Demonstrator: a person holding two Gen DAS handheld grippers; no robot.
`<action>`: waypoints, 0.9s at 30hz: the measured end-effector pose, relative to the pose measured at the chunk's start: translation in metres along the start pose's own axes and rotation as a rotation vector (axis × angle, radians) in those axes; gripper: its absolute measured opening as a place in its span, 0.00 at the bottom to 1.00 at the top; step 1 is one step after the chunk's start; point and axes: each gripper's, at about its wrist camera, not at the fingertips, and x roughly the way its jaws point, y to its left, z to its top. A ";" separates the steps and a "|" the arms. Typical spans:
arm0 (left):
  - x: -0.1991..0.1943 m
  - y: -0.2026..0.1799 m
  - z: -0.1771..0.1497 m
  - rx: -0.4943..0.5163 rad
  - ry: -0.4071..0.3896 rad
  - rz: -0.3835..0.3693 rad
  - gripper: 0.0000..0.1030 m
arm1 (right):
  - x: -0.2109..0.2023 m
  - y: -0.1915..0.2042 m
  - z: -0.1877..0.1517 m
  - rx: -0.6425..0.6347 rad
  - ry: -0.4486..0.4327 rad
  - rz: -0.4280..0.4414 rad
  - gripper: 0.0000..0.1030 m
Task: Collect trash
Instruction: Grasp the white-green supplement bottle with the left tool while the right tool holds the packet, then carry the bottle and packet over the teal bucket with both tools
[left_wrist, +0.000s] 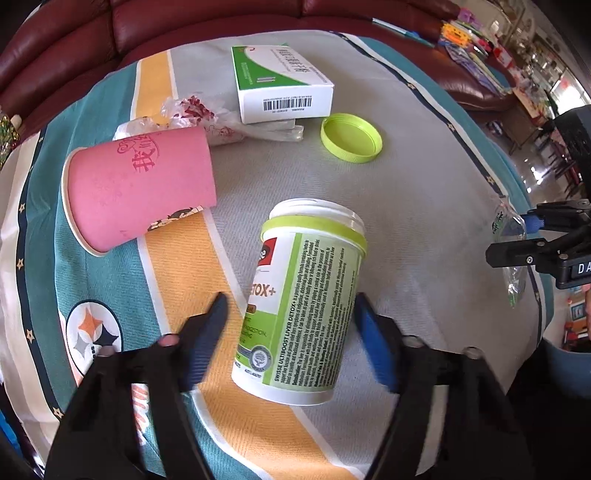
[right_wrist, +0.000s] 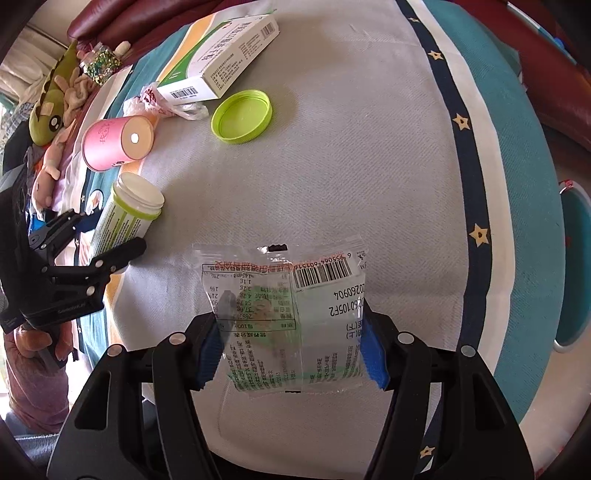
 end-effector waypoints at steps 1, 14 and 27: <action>-0.001 -0.001 0.000 -0.011 -0.005 0.004 0.51 | 0.000 -0.001 0.000 0.008 -0.005 0.000 0.58; -0.016 -0.053 0.016 -0.020 -0.059 0.027 0.51 | -0.023 -0.047 -0.008 0.107 -0.083 0.035 0.58; -0.008 -0.150 0.058 0.075 -0.062 -0.057 0.51 | -0.068 -0.141 -0.025 0.273 -0.207 0.088 0.58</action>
